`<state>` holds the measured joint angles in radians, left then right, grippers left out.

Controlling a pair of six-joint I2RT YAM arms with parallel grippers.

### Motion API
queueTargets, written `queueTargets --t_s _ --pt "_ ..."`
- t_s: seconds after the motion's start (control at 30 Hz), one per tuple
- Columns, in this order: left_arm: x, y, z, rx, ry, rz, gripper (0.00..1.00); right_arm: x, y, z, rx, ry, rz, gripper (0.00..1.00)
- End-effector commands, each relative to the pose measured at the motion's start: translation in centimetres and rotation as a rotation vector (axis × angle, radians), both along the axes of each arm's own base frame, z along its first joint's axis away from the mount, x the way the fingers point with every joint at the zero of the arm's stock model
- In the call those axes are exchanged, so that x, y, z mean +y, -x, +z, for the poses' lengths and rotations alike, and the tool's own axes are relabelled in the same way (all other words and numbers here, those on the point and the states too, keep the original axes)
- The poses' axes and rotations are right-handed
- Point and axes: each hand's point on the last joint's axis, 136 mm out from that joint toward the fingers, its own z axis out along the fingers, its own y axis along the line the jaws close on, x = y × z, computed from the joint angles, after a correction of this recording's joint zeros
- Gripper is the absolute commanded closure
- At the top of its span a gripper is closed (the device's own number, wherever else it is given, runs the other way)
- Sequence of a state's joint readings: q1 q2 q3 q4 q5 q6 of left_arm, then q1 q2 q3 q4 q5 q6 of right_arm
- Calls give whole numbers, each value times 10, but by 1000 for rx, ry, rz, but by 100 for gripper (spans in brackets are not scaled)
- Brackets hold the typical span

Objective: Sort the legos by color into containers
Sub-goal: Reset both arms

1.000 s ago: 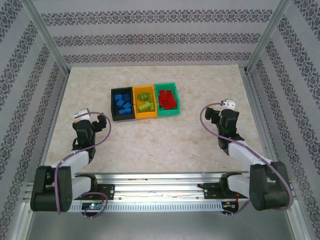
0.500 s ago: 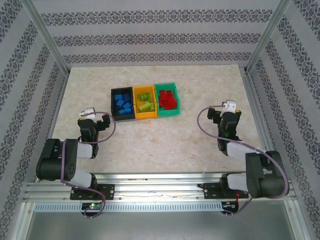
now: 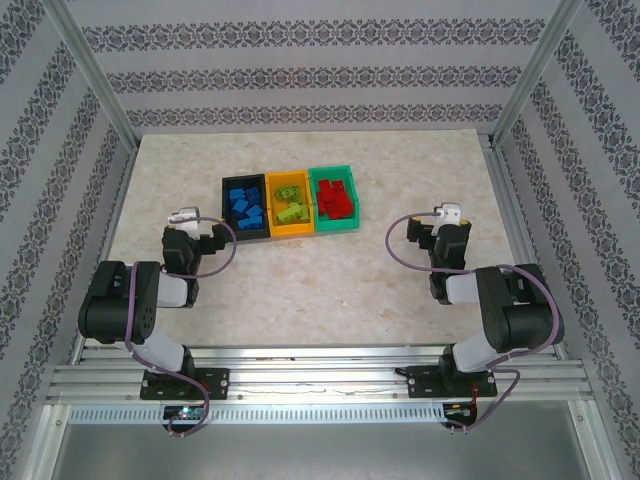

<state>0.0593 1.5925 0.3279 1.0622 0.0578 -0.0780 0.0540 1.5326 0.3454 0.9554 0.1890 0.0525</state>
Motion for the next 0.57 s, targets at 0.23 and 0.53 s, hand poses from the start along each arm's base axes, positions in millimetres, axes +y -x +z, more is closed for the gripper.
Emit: queueTargets --t_s 0.23,0.53 --pt "-2 -2 -1 11 -11 -26 1 -1 -6 12 -42 1 10 2" --pt "-3 -1 -1 13 -11 -28 1 11 -7 11 -39 8 75 2"
